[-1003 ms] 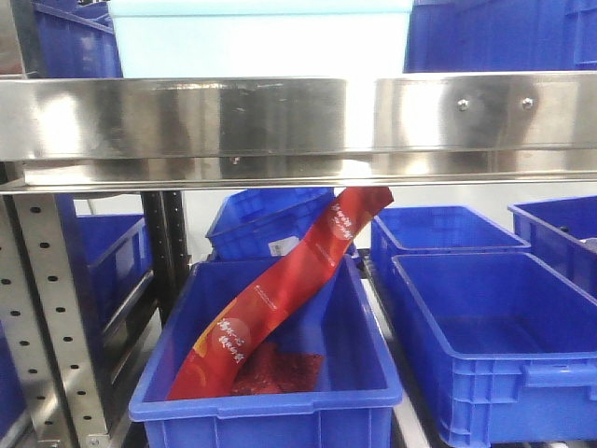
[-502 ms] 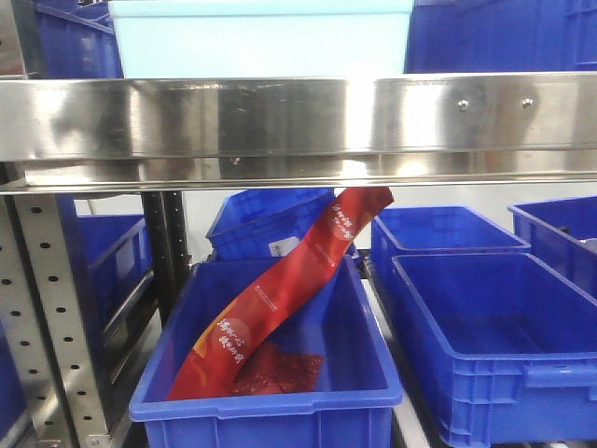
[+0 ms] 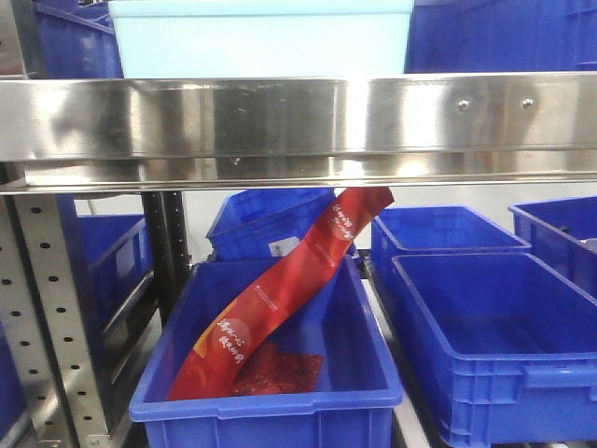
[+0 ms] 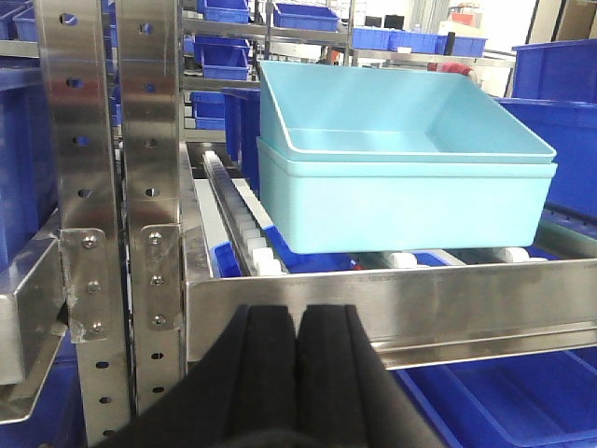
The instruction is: Move two blue bins to right shelf middle
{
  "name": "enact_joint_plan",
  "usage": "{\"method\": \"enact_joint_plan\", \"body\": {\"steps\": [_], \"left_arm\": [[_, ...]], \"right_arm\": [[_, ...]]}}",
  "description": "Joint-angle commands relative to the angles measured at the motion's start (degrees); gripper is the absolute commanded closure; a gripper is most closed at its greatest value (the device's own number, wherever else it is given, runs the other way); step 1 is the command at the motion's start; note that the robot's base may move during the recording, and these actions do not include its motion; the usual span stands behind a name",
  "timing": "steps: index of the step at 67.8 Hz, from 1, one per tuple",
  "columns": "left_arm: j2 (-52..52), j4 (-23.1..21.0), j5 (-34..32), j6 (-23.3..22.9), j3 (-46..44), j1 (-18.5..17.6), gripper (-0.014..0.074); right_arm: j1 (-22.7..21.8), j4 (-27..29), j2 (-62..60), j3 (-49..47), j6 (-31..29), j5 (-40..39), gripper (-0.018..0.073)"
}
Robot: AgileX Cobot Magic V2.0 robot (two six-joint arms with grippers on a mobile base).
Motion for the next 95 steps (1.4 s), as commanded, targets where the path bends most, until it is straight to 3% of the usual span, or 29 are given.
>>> {"method": "enact_joint_plan", "body": {"steps": [1, 8, 17, 29, 33, 36, 41, 95], "left_arm": [[-0.29, -0.35, -1.21, -0.34, 0.39, -0.22, 0.0707], [-1.78, -2.89, -0.63, 1.13, 2.24, 2.37, 0.0707], [-7.06, -10.25, -3.16, 12.25, 9.86, 9.21, 0.0707], [-13.30, -12.31, -11.25, 12.52, 22.32, 15.00, 0.0707], [-13.30, -12.56, -15.36, 12.52, 24.72, 15.26, 0.0707], [-13.30, -12.57, -10.73, 12.52, 24.72, 15.37, 0.0707], [-13.30, -12.57, -9.07, 12.52, 24.72, 15.37, 0.0707], [-13.30, -12.57, -10.56, 12.52, 24.72, 15.37, 0.0707]], "right_arm": [[-0.19, -0.65, -0.41, 0.17, -0.26, -1.19, 0.0721], [-0.19, -0.65, -0.41, 0.17, -0.26, -1.19, 0.0721], [-0.19, -0.65, -0.41, 0.17, -0.26, -1.19, 0.0721], [-0.19, -0.65, -0.41, 0.17, -0.26, -1.19, 0.0721], [-0.19, -0.65, -0.41, 0.17, -0.26, -1.19, 0.0721], [-0.19, -0.65, -0.41, 0.17, -0.26, -1.19, 0.0721], [-0.19, -0.65, -0.54, 0.17, -0.26, -1.34, 0.0721], [-0.19, -0.94, -1.18, 0.17, -0.26, -2.01, 0.0721]]}}
